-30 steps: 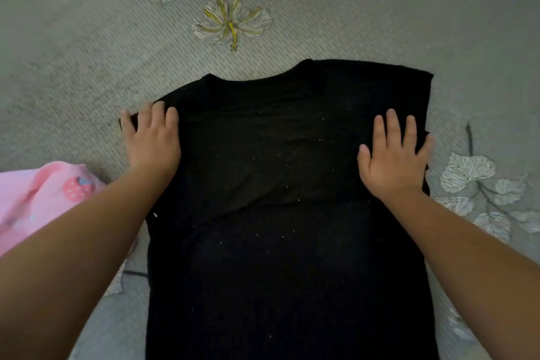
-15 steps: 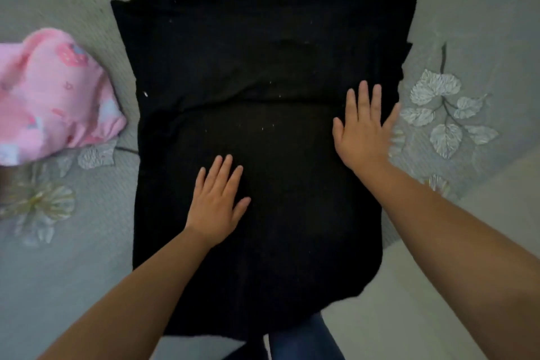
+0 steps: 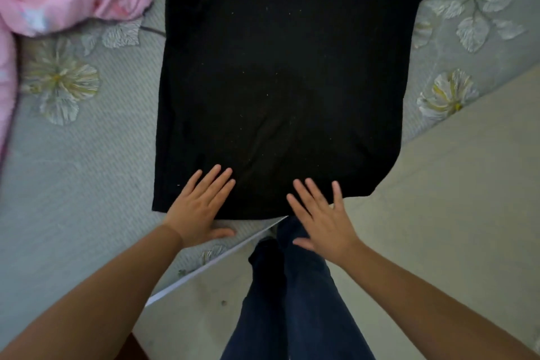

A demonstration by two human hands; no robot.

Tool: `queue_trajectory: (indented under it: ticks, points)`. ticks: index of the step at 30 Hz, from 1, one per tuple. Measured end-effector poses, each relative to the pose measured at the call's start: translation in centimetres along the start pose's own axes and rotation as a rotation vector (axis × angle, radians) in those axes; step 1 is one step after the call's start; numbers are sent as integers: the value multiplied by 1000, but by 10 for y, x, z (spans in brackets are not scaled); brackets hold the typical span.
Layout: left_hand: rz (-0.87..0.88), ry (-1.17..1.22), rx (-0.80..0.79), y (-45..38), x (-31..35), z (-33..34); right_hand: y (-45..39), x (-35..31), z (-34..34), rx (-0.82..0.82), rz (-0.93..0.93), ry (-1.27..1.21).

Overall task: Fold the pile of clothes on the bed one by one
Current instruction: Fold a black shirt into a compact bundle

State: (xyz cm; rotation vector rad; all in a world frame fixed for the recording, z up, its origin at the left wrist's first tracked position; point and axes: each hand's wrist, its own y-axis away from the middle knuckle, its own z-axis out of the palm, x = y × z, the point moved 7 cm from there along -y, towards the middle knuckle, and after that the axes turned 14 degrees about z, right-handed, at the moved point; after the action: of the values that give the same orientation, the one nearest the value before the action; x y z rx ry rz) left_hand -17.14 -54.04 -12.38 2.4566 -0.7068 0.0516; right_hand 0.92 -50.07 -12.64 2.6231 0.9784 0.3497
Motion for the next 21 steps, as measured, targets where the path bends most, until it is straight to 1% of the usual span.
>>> queue_trajectory:
  ticks: [2,3,5,6,8,10,13,15,18,21]
  points:
    - [23,-8,79,4,-1,-2,-5,-10,6,-6,53,6]
    - [29,4,104,5,-3,-3,-8,-10,7,23,93,6]
    - [57,-25,216,5,-4,-5,-13,-7,8,113,144,34]
    - [65,-56,299,6,-4,-6,-15,-5,8,152,164,45]
    - [18,-44,390,7,-7,-9,-20,1,5,214,223,8]
    - [-94,43,452,10,-16,-12,-23,9,3,259,299,-71]
    - [-272,206,495,18,-33,-9,-24,27,-6,351,395,-231]
    - [-336,278,490,24,-39,-6,-23,46,-6,318,482,-318]
    - [-353,333,496,31,-40,-1,-21,80,4,176,699,-426]
    - [-411,390,500,37,-39,3,-17,105,4,158,752,-435]
